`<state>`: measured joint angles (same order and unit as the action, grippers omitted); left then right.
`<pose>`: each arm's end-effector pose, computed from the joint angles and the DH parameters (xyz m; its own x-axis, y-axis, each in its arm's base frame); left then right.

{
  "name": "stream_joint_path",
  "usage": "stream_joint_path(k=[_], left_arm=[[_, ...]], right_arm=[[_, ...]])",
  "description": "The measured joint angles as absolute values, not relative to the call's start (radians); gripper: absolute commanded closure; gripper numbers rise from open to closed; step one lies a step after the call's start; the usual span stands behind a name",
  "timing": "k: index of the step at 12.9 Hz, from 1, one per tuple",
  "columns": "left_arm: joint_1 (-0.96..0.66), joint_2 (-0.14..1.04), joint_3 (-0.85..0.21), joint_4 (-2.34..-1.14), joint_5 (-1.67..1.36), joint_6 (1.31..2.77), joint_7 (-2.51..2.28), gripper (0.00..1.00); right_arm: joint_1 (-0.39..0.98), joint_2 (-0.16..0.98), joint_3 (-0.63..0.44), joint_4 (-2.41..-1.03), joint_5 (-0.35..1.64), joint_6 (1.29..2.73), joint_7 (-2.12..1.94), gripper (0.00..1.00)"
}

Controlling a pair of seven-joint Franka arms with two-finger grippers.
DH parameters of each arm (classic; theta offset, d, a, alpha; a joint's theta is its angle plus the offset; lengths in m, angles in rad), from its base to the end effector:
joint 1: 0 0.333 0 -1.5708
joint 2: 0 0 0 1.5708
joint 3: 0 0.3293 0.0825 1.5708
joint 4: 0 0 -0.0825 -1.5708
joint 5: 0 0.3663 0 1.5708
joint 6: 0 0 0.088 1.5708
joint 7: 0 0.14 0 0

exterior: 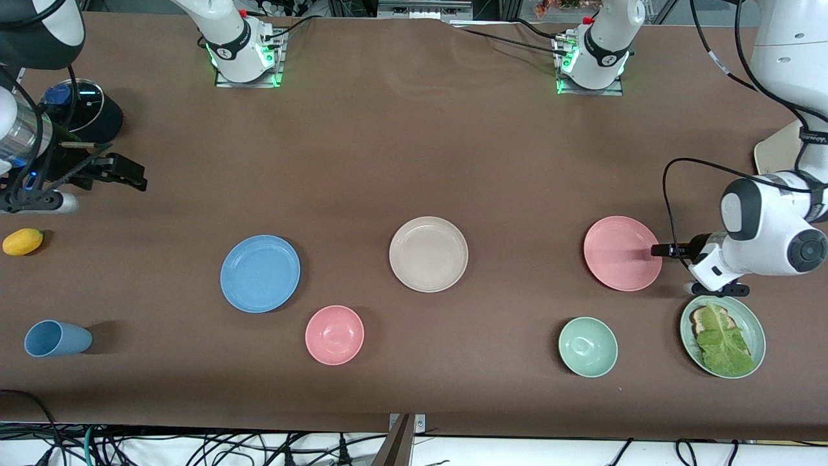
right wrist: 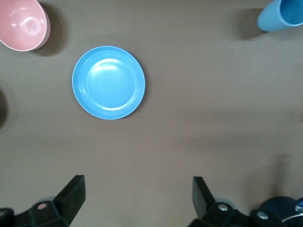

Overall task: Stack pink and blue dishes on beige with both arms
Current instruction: 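Grasp the pink plate rim with the left gripper while the right gripper reaches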

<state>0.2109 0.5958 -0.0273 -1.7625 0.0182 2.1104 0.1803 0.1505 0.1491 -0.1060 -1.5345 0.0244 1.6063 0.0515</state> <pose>0.6101 0.1156 0.2007 0.9705 -0.0107 -0.2407 0.0005 -0.9989 0.0464 0.5796 0.0331 0.5412 0.9970 -0.0080 -0.0767 -0.0084 -1.0000 -0.0046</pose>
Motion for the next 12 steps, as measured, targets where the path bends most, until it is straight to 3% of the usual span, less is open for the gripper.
stream_joint_path(k=[1, 2, 3, 7, 12], left_arm=[[0.214, 0.596, -0.027, -1.803, 0.018, 2.173, 0.183, 0.27], [0.215, 0.596, -0.027, -1.836, 0.018, 2.219, 0.183, 0.77], [0.215, 0.596, -0.028, -1.854, 0.018, 2.240, 0.183, 1.00], [0.213, 0.595, -0.032, -1.861, 0.018, 2.246, 0.182, 1.00], [0.174, 0.570, -0.043, -1.848, 0.018, 2.191, 0.128, 1.00]], right_arm=[[0.151, 0.163, -0.106, -1.534, 0.028, 1.607, 0.052, 0.00], [0.151, 0.179, -0.106, -1.533, 0.028, 1.608, 0.051, 0.00], [0.151, 0.204, -0.104, -1.532, 0.029, 1.608, 0.051, 0.00], [0.156, 0.328, -0.101, -1.503, 0.031, 1.610, 0.051, 0.00], [0.149, 0.352, -0.102, -1.484, 0.031, 1.631, 0.035, 0.00]])
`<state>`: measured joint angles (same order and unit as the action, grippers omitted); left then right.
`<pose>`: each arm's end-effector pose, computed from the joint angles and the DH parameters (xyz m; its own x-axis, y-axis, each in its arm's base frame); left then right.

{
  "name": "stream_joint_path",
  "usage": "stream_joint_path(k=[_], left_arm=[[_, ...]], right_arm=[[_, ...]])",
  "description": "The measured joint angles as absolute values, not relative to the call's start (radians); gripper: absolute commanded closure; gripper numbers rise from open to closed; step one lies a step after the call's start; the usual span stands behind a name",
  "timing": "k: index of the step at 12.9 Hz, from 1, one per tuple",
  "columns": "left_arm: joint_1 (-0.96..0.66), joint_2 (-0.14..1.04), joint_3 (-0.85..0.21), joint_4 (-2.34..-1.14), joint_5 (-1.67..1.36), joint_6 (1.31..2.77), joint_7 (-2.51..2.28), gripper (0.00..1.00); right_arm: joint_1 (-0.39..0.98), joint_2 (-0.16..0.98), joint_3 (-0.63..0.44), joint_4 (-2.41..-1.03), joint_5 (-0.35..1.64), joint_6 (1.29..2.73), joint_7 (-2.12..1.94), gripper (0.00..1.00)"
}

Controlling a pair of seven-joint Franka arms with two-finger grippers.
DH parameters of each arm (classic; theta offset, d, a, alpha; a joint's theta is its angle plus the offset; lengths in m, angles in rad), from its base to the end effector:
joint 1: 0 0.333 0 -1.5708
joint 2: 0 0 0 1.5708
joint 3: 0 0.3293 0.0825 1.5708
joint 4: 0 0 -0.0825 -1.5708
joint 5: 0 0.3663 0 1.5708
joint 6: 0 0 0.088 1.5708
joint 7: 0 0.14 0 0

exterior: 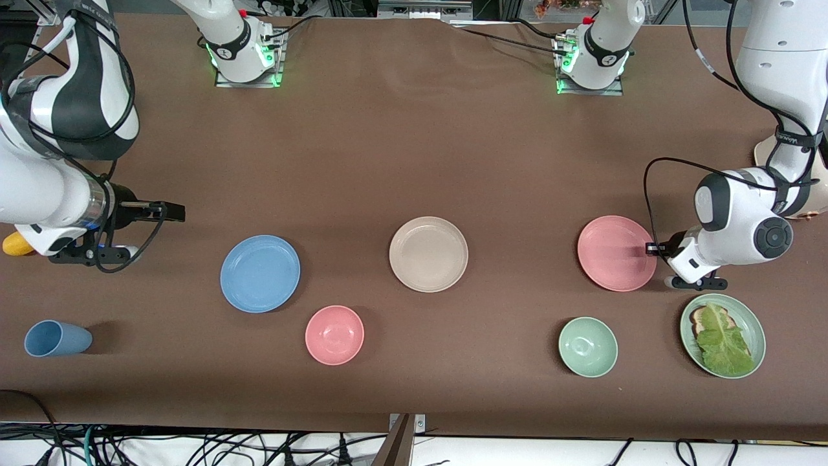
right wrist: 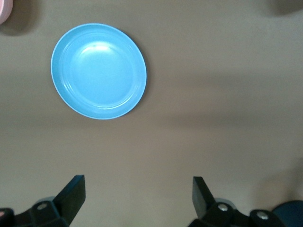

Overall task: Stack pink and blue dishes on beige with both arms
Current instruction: 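Grasp the pink plate rim with the left gripper while the right gripper reaches, then set the pink plate on the beige plate while the right gripper grasps the blue plate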

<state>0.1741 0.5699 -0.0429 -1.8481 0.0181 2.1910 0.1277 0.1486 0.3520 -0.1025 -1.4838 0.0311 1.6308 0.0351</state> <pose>0.6003 0.0812 0.1899 0.9752 -0.0089 -0.2212 -0.0001 -0.9992 0.0396 0.6223 0.0407 0.4433 0.9795 0.0072 -0.2014 0.0099 -0.9999 0.0123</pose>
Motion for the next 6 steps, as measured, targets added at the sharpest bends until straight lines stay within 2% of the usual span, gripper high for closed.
stream_joint_path(k=[3, 6], left_arm=[[0.143, 0.535, -0.073, -1.793, 0.017, 2.021, 0.046, 1.00], [0.131, 0.512, -0.203, -1.727, 0.008, 1.918, -0.155, 1.00]], right_arm=[[0.129, 0.398, -0.106, -1.485, 0.031, 1.711, -0.009, 0.00], [0.125, 0.472, -0.105, -1.485, 0.031, 1.795, -0.013, 0.00]])
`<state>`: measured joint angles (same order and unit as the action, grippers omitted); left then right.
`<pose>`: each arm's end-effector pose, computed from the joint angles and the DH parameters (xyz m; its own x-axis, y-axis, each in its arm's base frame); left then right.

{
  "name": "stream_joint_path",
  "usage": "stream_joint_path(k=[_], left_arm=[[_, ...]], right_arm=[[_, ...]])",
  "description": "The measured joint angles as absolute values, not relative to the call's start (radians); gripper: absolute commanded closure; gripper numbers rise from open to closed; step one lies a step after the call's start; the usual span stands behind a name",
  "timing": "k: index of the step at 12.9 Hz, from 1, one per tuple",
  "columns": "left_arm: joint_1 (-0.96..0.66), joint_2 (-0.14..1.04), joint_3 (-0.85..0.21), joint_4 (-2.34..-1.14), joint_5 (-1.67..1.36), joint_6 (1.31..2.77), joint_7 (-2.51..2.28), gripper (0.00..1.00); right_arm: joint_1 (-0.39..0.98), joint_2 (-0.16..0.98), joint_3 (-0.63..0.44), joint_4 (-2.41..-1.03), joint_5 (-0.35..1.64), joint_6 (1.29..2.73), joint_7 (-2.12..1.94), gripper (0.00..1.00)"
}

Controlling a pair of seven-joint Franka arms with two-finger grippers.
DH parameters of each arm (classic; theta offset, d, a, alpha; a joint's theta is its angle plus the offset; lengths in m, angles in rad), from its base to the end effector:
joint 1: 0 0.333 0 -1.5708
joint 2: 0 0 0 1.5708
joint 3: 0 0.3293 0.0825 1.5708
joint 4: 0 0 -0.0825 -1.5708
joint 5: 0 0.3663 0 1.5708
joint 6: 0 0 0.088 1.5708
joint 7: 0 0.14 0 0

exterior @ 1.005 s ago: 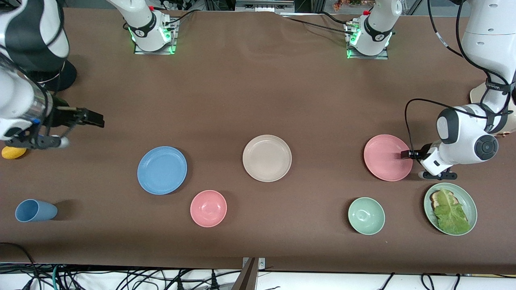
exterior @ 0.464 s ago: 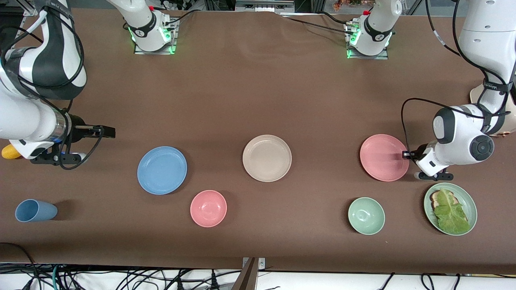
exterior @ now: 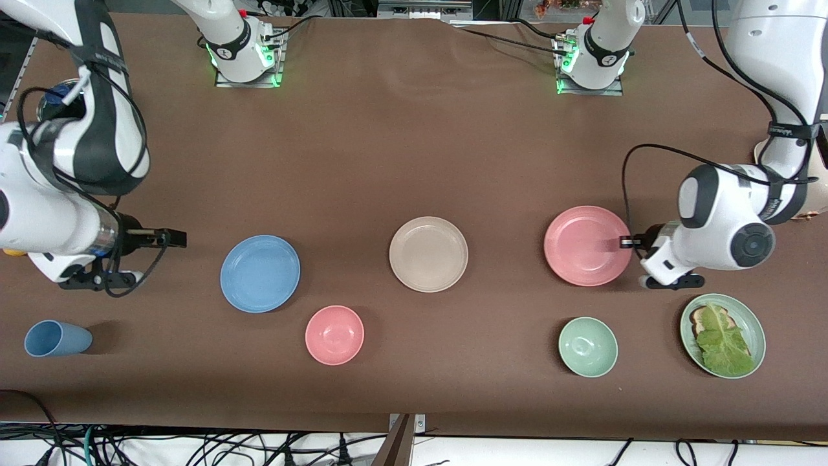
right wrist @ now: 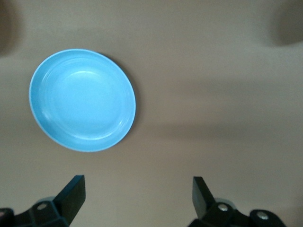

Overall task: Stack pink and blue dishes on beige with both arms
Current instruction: 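Set the pink plate on the beige plate while the right gripper grasps the blue plate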

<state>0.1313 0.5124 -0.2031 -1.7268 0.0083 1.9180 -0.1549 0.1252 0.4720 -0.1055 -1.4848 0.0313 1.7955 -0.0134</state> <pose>0.6110 -0.0345 0.2623 0.9456 0.0771 -0.3161 0.0959 -0.9944 0.0441 0.6574 0.0262 0.3763 0.9870 0.0296 -0.1582 0.0327 -0.9993 0.0167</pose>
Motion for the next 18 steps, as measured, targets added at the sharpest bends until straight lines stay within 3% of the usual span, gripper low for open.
stream_joint_path(k=[4, 9, 13, 14, 15, 18], left_arm=[[0.063, 0.516, -0.315, -1.655, -0.083, 1.913, -0.418, 1.00], [-0.128, 0.611, -0.317, -1.549, -0.104, 1.935, -0.642, 1.00], [-0.244, 0.705, -0.317, -1.499, -0.104, 2.088, -0.756, 0.97], [-0.260, 0.721, -0.316, -1.496, -0.104, 2.116, -0.778, 0.41], [-0.265, 0.732, -0.315, -1.492, -0.104, 2.127, -0.782, 0.00], [-0.259, 0.734, -0.304, -1.477, -0.104, 2.129, -0.780, 0.00]], right_arm=[[0.132, 0.599, -0.099, -1.489, 0.035, 1.944, -0.015, 0.01], [0.134, 0.684, -0.096, -1.487, 0.040, 2.031, -0.014, 0.02], [0.135, 0.729, -0.095, -1.487, 0.087, 2.089, -0.014, 0.08], [0.135, 0.740, -0.095, -1.487, 0.088, 2.098, -0.014, 0.09], [0.135, 0.750, -0.095, -1.488, 0.093, 2.103, -0.014, 0.12], [0.135, 0.760, -0.087, -1.495, 0.127, 2.110, -0.014, 0.18]])
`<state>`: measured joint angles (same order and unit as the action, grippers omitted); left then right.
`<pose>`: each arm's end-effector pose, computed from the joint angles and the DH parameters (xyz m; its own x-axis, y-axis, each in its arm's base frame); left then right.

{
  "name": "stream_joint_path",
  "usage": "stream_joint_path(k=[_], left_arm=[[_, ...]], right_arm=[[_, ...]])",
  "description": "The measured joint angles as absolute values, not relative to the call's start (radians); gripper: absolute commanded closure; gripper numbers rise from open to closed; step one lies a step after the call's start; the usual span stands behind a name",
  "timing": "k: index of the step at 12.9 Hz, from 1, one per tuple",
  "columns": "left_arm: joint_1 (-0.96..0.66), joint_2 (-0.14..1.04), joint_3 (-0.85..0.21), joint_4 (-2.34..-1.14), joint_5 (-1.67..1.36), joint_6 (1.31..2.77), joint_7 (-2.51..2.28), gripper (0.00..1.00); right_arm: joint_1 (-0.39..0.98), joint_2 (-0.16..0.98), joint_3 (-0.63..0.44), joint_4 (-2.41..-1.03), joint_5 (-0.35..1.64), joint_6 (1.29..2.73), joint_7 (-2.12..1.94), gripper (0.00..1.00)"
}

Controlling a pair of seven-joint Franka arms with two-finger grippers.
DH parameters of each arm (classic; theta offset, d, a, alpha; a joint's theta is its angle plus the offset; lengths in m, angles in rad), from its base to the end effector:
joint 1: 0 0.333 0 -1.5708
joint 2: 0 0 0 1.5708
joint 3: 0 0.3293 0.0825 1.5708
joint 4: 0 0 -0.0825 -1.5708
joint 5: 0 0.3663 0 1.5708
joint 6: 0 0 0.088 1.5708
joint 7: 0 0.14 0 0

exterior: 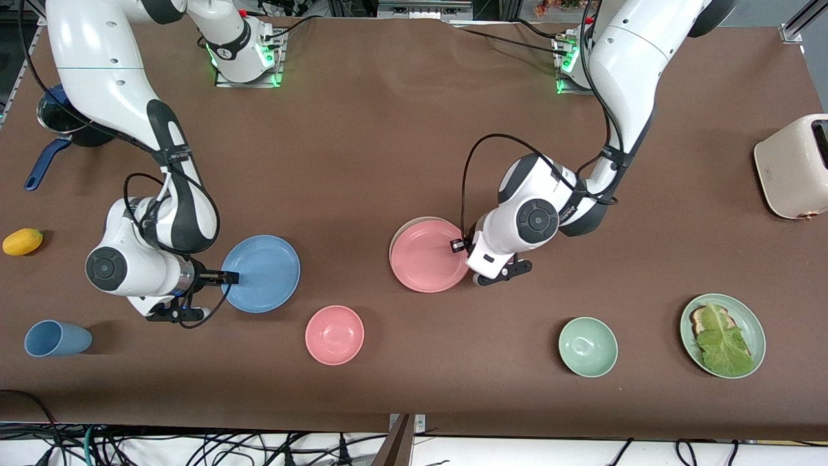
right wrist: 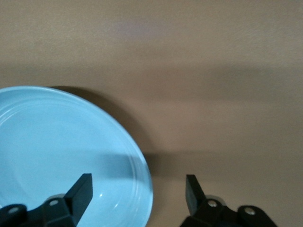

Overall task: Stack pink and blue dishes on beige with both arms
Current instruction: 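Set the pink plate on the beige plate while the right gripper grasps the blue plate, then carry the blue plate over the pink plate while the left gripper withdraws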

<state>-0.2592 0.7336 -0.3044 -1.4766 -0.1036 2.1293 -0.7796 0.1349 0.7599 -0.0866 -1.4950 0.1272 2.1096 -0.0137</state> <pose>0.6094 -0.3532 0.2434 0.9186 0.3076 -0.2480 0.3505 -0.9242 0.1518 0.6882 0.0511 0.1975 0.9899 0.0113 -0.1415 0.0055 -0.9991 -0.0411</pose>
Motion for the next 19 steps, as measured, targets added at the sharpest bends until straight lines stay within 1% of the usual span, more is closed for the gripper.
stream_joint_path(k=[4, 5, 7, 8, 10, 14, 19], left_arm=[[-0.232, 0.725, -0.287, -1.455, -0.103, 2.109, -0.780, 0.00], [-0.215, 0.722, -0.278, -1.453, -0.096, 2.088, -0.777, 0.00], [-0.162, 0.715, -0.272, -1.451, -0.050, 2.040, -0.768, 0.00], [-0.129, 0.711, -0.271, -1.451, -0.037, 2.014, -0.744, 0.00], [-0.055, 0.704, -0.267, -1.451, -0.035, 1.959, -0.652, 0.00], [0.097, 0.698, -0.262, -1.451, -0.018, 1.866, -0.434, 0.00], [0.213, 0.671, -0.260, -1.449, 0.079, 1.781, -0.226, 0.00]], right_arm=[[0.135, 0.763, -0.085, -1.524, 0.135, 2.140, -0.014, 0.19], [0.133, 0.763, -0.085, -1.532, 0.135, 2.152, -0.015, 0.23], [0.131, 0.763, -0.085, -1.539, 0.135, 2.158, -0.017, 0.41], [0.132, 0.763, -0.085, -1.540, 0.135, 2.159, -0.018, 0.52], [0.132, 0.763, -0.085, -1.540, 0.135, 2.160, -0.018, 0.72], [0.134, 0.763, -0.084, -1.540, 0.135, 2.160, -0.019, 1.00], [0.134, 0.752, -0.081, -1.536, 0.139, 2.159, -0.033, 1.00]])
